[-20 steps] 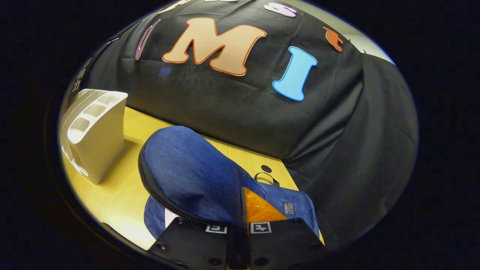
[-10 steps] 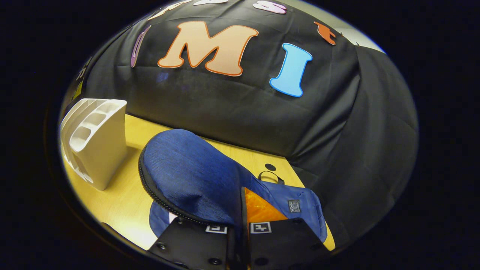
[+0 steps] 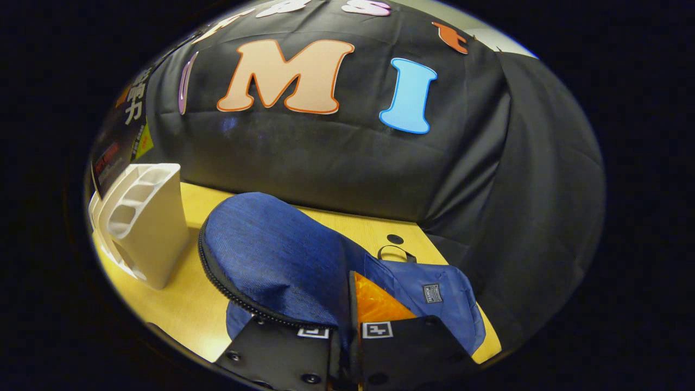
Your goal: Open the schoolbag, grab two books from the bookshelf and put them into the schoolbag.
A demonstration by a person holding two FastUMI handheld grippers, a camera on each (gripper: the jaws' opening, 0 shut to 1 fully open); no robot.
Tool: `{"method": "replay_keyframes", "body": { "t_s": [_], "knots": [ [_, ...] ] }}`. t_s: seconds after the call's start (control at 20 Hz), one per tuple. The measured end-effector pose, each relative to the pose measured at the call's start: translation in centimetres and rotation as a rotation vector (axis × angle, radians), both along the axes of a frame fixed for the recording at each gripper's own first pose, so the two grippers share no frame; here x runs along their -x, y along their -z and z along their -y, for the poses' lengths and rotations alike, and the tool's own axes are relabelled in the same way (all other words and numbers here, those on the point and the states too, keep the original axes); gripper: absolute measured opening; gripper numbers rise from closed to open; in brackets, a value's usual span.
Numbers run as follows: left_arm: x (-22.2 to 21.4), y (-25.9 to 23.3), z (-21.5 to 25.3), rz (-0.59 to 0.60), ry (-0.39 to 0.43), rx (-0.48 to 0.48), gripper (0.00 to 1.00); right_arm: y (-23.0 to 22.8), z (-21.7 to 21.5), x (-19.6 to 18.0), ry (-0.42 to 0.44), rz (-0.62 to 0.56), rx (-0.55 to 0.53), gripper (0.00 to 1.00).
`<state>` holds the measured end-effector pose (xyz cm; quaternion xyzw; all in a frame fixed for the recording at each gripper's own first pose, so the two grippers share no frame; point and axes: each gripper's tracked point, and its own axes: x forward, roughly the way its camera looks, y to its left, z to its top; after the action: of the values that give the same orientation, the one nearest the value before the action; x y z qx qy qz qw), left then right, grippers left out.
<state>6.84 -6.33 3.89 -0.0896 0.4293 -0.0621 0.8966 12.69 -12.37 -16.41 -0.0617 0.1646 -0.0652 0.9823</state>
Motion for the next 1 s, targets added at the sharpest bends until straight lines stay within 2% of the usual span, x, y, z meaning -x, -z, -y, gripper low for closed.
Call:
{"method": "replay_keyframes", "body": {
  "t_s": [0.2, 0.45, 0.65, 1.0],
  "knots": [
    [-1.8, 3.7, 5.7, 0.001, 0.078, 0.094, 0.39, -0.2, 0.0, 0.0, -0.024, -0.005, 0.007, 0.06],
    [-3.7, 10.6, 12.2, -0.017, 0.190, 0.196, 0.39, -0.6, 0.1, -0.2, -0.045, -0.021, 0.014, 0.06],
    [-4.3, 14.6, 16.0, -0.051, 0.234, 0.309, 0.39, -0.9, 0.5, -0.1, -0.051, -0.024, -0.009, 0.06],
    [-4.7, 17.4, 21.6, -0.039, 0.304, 0.463, 0.38, -1.1, 0.2, 0.0, -0.074, -0.019, 0.001, 0.06]
  ]
}}
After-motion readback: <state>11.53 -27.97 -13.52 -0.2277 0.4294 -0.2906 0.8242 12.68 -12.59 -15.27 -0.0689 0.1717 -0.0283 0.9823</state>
